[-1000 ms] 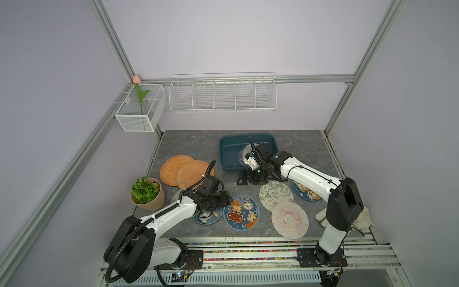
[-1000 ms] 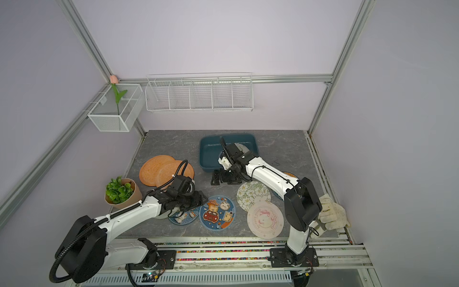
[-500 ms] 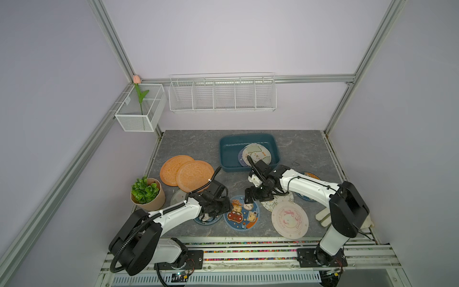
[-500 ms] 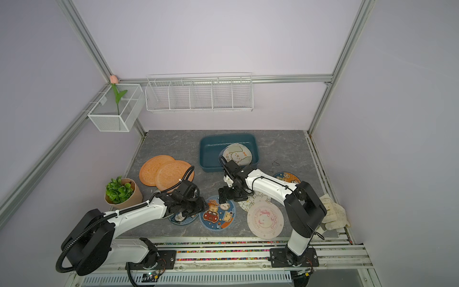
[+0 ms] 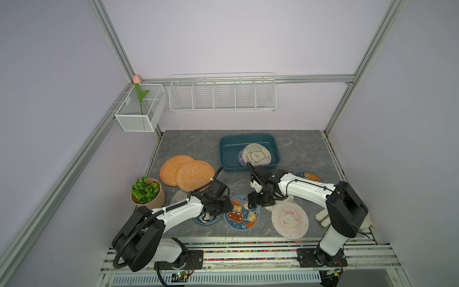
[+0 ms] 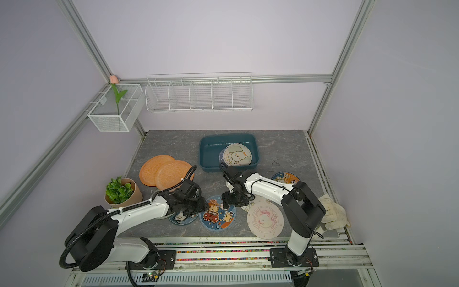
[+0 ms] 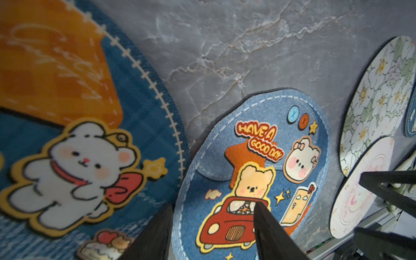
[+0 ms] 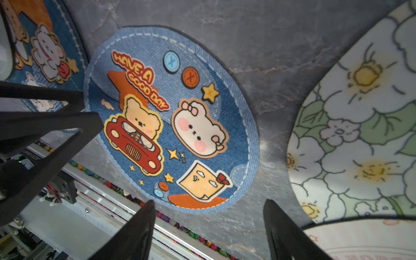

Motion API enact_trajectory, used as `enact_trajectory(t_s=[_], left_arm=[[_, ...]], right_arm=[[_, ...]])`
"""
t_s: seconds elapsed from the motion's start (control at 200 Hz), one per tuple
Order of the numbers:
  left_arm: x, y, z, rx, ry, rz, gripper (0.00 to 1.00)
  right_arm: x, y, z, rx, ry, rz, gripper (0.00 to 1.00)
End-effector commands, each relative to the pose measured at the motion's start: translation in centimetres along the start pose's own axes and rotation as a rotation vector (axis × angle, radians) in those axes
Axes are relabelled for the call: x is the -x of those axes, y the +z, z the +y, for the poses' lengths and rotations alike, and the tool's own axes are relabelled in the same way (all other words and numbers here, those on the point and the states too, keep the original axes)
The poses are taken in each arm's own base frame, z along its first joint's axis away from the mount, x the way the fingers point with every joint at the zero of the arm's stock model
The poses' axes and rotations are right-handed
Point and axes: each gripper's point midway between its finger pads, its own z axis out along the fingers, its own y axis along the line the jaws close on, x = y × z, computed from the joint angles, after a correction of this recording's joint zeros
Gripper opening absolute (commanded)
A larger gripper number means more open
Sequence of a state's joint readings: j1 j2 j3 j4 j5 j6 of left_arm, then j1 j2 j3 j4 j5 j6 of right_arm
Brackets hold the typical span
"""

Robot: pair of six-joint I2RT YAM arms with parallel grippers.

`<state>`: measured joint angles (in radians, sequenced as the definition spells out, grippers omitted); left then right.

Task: Put the coasters into the storage box
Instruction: Pick up the coaster from the center of the board.

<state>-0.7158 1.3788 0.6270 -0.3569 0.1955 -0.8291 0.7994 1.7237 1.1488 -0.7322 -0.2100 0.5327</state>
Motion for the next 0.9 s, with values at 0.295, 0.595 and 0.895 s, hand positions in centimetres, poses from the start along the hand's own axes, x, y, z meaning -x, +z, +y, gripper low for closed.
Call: enact_trajectory(t_s=[0.295, 0.595, 0.895], left_arm=[[-0.3, 0.7, -0.6, 0.006, 0.023, 0.036, 0.56], [-0.4, 0.7, -0.8, 0.003, 0.035, 0.047, 0.55], [-0.5, 0.9, -1.1, 0.002, 0.05, 0.063, 0.54]], right_arm=[[-1.8, 2.9, -1.9, -0.079, 0.029, 0.075, 0.71], [-2.2, 4.0, -1.5, -0.065, 0.027, 0.094, 0.7], [-1.5, 4.8, -0.3, -0.042, 0.032, 0.083, 0.64]])
